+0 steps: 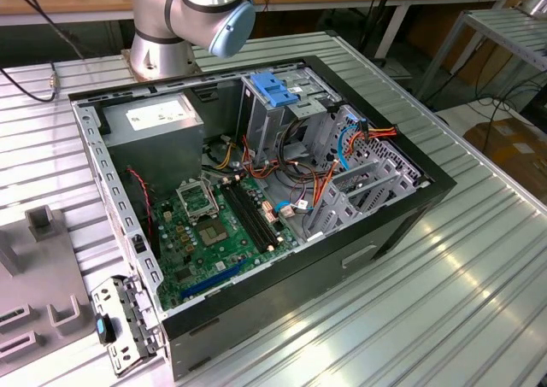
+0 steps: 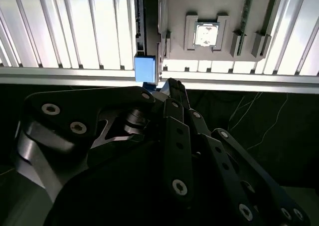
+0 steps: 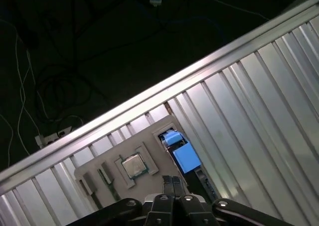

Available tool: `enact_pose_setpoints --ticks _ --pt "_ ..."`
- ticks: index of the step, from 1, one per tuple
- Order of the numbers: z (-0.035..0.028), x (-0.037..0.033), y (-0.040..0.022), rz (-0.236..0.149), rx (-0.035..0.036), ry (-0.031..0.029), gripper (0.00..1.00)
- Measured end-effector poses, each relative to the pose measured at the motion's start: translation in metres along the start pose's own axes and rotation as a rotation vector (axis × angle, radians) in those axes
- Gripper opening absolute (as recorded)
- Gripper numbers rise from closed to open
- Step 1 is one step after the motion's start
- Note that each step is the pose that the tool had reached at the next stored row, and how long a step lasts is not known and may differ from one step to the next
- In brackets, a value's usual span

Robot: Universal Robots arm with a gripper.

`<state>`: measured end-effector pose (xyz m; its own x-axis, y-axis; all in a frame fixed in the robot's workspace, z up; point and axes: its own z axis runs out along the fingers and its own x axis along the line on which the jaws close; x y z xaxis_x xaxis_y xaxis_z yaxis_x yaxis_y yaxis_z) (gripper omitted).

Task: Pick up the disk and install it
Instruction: 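Pick up the disk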

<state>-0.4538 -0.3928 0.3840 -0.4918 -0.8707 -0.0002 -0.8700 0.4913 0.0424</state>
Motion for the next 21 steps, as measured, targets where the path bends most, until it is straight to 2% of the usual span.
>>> enact_pose_setpoints --ticks 7,10,21 --pt "0.0003 0.0000 0.0000 -0.044 0.0003 0.0017 0.11" --pt "0.0004 0.0000 0.0000 -0.079 0.0003 0.0032 0.11" --pt "0.0004 0.0000 0.0000 -0.138 0.0009 0.0054 0.11"
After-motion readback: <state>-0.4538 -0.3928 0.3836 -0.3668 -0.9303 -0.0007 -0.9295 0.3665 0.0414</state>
